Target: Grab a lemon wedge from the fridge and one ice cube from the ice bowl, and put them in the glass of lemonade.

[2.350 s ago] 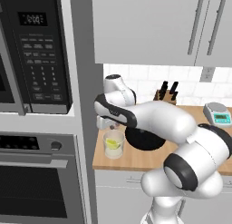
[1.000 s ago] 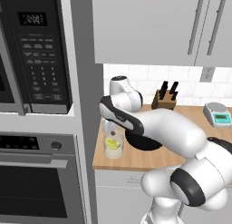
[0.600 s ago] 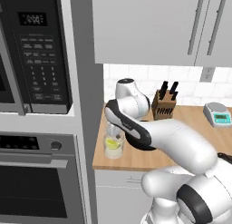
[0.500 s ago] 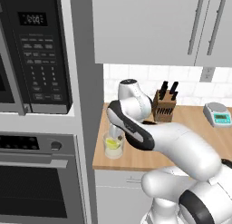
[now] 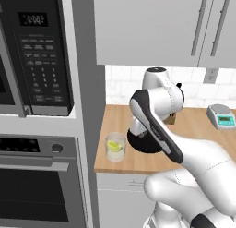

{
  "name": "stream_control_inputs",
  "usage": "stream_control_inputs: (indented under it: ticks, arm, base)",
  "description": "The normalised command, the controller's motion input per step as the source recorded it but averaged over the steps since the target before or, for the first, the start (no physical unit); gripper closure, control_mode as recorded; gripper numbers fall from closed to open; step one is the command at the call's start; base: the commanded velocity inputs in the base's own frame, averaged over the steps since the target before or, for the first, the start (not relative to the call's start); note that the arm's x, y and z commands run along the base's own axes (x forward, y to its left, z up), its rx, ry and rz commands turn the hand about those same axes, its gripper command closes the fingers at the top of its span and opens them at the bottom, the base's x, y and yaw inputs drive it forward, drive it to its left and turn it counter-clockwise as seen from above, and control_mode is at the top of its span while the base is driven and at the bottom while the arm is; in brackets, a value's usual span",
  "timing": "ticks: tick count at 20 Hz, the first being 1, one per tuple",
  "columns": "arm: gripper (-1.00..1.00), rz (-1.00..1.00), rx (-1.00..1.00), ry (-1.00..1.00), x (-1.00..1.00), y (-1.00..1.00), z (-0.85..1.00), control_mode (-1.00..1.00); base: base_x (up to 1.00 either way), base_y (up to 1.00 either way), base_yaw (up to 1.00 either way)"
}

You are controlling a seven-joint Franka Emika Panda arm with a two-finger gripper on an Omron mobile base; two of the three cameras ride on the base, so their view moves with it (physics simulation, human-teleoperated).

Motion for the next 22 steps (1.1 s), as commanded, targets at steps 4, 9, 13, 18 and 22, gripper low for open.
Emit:
stream_control_inputs:
  ticks: [4,9,13,18,22]
  arm:
    - [-1.00,-0.14,0.13,-0.06,-0.65,-0.76,0.00,-1.00]
    - [-1.00,-0.14,0.06,-0.08,-0.39,-0.47,0.00,-1.00]
    - [-1.00,-0.15,0.10,-0.17,-0.25,-0.54,0.00,-1.00]
    - [-1.00,-0.14,0.08,-0.07,-0.07,-0.43,0.00,-1.00]
    - [-1.00,-0.13,0.04,-0.07,-0.01,-0.28,0.00,-1.00]
  base:
    - [0.00,0.00,0.00]
    - [0.00,0.00,0.00]
    - [0.00,0.00,0.00]
    - [0.00,0.00,0.00]
    - [0.00,0.00,0.00]
